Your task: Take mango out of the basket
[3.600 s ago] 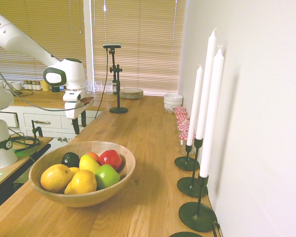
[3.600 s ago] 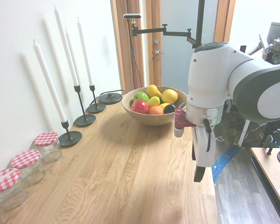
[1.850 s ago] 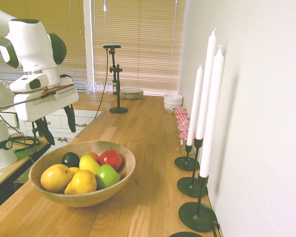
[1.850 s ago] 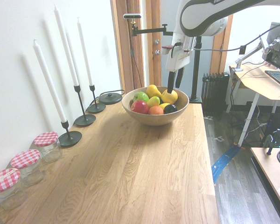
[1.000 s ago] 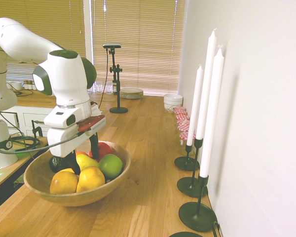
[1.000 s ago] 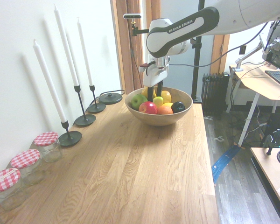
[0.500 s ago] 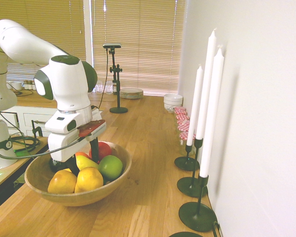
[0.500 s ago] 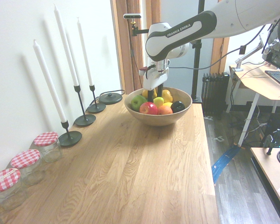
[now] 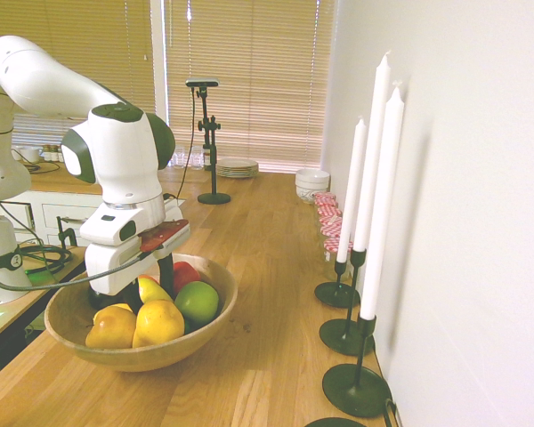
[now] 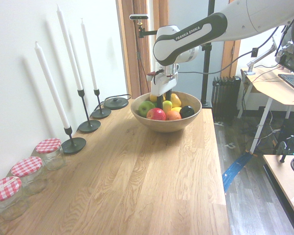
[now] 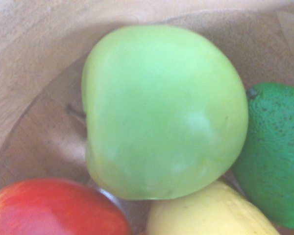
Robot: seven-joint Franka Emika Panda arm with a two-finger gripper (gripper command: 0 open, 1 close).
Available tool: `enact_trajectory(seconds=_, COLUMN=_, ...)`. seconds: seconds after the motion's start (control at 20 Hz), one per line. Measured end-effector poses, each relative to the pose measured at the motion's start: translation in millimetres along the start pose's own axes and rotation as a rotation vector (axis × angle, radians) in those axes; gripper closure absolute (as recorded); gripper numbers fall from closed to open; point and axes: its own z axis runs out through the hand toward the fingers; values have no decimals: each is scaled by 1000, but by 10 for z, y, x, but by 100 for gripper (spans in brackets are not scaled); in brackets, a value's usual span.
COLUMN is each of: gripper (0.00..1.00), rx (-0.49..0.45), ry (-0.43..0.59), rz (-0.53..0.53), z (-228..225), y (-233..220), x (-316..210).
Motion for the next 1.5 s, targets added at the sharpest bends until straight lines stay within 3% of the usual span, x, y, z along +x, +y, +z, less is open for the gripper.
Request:
enact_trajectory(seconds=0.45, gripper=100, rx=17, ry=13, rz=1, z=-154, y=6, x=-45)
enact_trajectory(seconds=0.85, gripper=100, rx=74, ry=73, rz=-28, z=-1015, y=-118, x=-397)
enact_trajectory(seconds=1.2, gripper=100, rx=111, ry=142, rz=-149, z=-1796, y=-827, x=-1509)
enact_trajectory(seconds=1.5, gripper=100, rx=66, ry=140, rz=-262, z=-1337, y=-1442, x=-2716)
